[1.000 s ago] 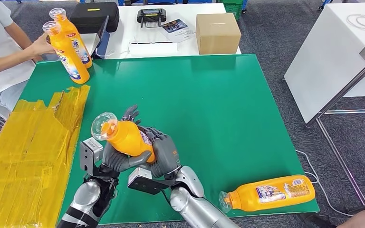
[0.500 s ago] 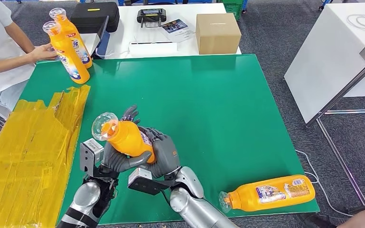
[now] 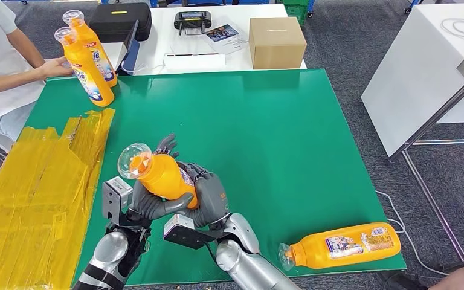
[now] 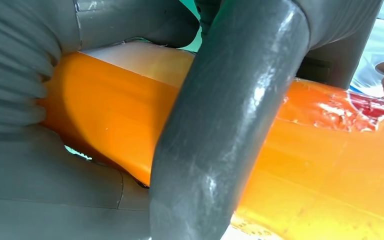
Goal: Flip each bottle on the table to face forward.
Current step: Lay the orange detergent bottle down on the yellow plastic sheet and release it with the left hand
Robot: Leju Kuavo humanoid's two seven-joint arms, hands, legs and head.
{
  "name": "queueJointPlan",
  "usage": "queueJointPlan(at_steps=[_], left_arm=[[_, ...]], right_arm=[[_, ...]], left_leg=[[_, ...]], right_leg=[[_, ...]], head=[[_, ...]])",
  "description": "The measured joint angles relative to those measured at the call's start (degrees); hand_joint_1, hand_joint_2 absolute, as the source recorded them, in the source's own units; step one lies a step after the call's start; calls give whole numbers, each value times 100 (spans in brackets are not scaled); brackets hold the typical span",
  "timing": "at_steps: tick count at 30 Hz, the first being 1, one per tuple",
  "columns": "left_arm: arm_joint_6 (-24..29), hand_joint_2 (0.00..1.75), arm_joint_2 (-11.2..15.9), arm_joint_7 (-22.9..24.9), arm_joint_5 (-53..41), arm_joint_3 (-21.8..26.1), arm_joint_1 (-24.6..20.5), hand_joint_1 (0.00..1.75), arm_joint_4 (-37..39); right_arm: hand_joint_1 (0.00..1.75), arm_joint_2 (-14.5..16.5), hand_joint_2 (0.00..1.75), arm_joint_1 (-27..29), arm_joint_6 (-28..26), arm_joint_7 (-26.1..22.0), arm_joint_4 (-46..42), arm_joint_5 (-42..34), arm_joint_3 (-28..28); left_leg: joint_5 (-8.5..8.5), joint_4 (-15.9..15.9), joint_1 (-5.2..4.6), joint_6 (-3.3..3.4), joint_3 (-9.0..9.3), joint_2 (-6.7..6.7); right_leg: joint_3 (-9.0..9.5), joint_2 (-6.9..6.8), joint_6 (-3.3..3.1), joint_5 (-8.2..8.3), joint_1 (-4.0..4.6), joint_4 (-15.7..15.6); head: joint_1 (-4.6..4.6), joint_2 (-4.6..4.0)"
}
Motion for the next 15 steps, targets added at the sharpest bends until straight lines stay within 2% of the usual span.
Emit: queueJointPlan(at_steps=[15], left_arm=[[94,175,-5,-37,-132,-9,-1,0,0]], right_arm=[[175,0,175,29,12,0,-38,3,-38]], left_leg=[[0,0,0,0,1,0]], right_leg=[[0,0,0,0,0,0]], head=[[0,0]])
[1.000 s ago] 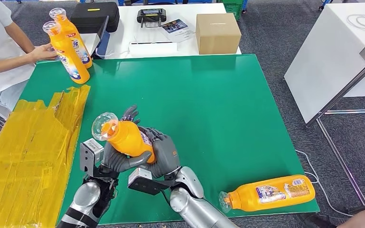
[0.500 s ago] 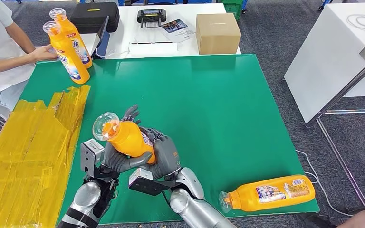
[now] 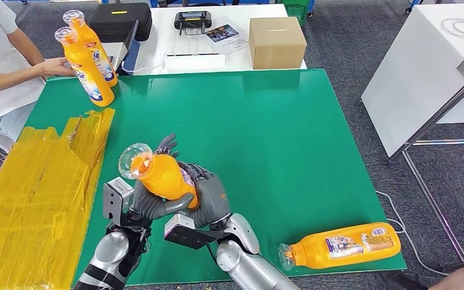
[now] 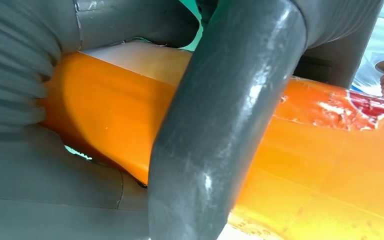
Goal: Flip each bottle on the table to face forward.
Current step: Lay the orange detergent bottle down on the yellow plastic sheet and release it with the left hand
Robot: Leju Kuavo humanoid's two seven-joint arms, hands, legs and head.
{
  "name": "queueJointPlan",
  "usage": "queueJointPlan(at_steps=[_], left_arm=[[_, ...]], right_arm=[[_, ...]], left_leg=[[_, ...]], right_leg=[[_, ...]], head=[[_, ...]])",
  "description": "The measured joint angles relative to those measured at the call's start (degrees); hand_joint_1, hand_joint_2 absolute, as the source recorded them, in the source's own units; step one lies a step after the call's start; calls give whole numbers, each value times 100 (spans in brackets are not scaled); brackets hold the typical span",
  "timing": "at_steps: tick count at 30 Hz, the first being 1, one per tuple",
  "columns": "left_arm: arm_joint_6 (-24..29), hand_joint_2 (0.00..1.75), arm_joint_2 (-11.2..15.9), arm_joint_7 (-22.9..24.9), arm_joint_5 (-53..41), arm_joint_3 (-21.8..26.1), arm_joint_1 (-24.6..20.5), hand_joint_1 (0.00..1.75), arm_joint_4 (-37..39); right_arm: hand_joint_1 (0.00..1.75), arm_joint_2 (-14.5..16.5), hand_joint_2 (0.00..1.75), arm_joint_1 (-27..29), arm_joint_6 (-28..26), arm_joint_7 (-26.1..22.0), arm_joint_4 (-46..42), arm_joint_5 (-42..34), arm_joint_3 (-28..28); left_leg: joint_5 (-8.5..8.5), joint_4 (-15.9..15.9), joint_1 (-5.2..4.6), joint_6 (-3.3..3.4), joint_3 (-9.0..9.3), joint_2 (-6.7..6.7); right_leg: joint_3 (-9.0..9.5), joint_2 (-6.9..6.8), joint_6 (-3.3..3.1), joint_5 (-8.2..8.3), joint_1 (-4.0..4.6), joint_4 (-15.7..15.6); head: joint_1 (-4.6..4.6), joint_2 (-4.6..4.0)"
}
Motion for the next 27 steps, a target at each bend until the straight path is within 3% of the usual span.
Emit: queueJointPlan(at_steps=[27], left_arm=[[223,175,-21,-46,-174,-93,43,0,-46]], right_arm=[[175,-69,175,194,-25,22,-217,86,-160]], left_leg=[[0,0,0,0,1,1]], right_leg=[[0,0,0,0,0,0]], head=[[0,0]])
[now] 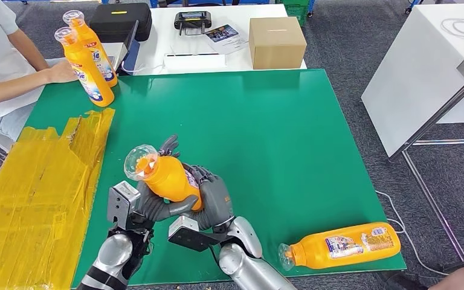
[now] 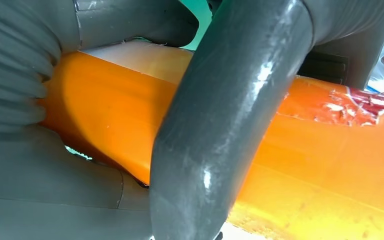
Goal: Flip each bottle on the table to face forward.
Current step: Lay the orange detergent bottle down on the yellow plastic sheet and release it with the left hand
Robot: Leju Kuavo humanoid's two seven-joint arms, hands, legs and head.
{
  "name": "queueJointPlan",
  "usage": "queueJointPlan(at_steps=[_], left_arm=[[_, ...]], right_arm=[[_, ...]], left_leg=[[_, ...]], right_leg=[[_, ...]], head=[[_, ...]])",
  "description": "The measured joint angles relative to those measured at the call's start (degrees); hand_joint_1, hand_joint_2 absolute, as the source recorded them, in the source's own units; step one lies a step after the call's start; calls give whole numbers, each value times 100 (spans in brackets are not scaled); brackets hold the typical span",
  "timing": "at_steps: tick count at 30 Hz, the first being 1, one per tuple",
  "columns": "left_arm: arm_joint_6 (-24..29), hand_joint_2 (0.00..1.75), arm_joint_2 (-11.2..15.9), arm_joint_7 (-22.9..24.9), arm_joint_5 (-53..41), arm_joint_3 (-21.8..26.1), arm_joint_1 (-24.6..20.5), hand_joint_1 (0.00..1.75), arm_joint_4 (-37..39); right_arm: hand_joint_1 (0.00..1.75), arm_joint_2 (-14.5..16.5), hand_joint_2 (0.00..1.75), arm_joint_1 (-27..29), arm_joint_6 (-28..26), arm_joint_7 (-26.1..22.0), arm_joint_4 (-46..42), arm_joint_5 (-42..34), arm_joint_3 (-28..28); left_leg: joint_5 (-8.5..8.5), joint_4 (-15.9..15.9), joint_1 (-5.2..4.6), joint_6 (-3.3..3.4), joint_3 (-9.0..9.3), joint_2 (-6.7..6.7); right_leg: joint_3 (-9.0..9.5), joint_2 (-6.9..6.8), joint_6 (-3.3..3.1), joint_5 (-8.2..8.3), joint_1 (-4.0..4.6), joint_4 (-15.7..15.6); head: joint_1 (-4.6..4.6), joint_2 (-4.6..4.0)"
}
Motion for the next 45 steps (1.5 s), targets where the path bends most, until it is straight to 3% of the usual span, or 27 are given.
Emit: queueJointPlan(at_steps=[12,17,21,45], left_arm=[[-42,175,-5,37,72,7,-5,0,0],[-590,175,7,212,727,103,-27,0,4],[-731,175,21,254,874,154,-40,0,7],[-520,175,36,172,588,242,-59,0,22]], right_arm=[[175,-2,175,21,0,-9,-1,-1,-36],[175,-9,175,27,5,-36,-1,-2,-54],[175,-10,175,26,26,-39,0,1,-55],[175,-10,175,25,74,-39,43,16,-134]], left_leg=[[0,0,0,0,0,0],[0,0,0,0,0,1],[0,0,0,0,0,1],[0,0,0,0,0,1]], right_leg=[[0,0,0,0,0,0],[0,1,0,0,0,0],[0,1,0,0,0,0],[1,1,0,0,0,0]], head=[[0,0],[0,0],[0,0],[0,0]])
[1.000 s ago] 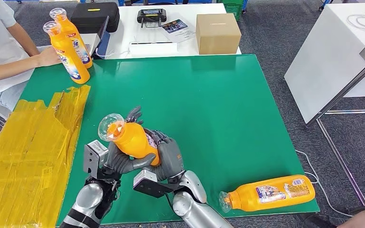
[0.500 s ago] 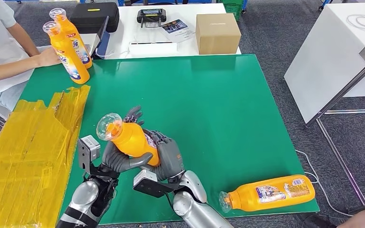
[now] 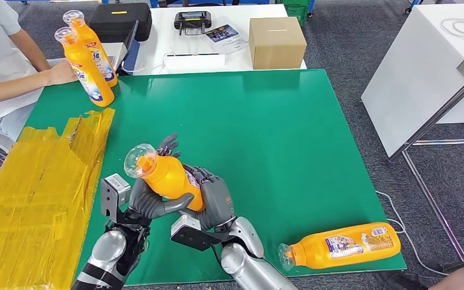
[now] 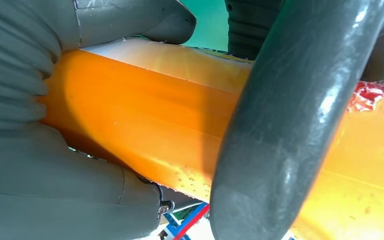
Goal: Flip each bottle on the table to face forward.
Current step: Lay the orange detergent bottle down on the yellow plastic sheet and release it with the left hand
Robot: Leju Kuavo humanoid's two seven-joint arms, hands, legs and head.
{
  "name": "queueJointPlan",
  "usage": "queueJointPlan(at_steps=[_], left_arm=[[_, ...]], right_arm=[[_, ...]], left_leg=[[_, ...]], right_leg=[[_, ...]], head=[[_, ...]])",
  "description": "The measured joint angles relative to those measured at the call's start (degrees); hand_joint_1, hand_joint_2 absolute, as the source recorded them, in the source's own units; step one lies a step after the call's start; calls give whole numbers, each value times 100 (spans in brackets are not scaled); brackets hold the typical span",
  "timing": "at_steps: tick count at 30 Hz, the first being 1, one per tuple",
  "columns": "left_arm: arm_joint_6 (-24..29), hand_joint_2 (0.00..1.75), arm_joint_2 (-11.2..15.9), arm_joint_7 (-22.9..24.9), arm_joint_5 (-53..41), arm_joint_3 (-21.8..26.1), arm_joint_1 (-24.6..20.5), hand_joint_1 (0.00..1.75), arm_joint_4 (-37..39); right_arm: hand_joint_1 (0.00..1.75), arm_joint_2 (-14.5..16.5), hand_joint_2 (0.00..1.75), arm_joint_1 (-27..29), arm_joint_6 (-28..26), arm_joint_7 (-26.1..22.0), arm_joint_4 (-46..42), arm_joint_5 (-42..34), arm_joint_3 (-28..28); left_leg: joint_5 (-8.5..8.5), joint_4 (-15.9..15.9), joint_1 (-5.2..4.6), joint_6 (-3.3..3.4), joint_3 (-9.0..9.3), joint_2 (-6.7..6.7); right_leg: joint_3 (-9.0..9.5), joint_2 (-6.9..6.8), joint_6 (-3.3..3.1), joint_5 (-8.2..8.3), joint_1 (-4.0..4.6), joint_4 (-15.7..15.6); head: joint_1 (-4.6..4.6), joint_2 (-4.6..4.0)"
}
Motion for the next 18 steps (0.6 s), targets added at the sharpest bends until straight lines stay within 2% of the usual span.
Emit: queueJointPlan(at_steps=[14,15,18], left_arm=[[46,175,-2,-31,-73,-1,5,3,-1],[47,175,-2,-31,-74,-1,5,16,-1],[52,175,-2,-33,-78,0,5,133,-1]], right_arm=[[175,0,175,0,11,-9,21,-1,-7],[175,0,175,0,11,-9,21,-1,-8],[175,1,175,0,11,-19,24,-2,-25]], left_leg=[[0,0,0,0,0,0],[0,0,0,0,0,0],[0,0,0,0,0,0]], right_leg=[[0,0,0,0,0,0],[0,0,0,0,0,0],[0,0,0,0,0,0]], head=[[-1,0],[-1,0],[-1,0]])
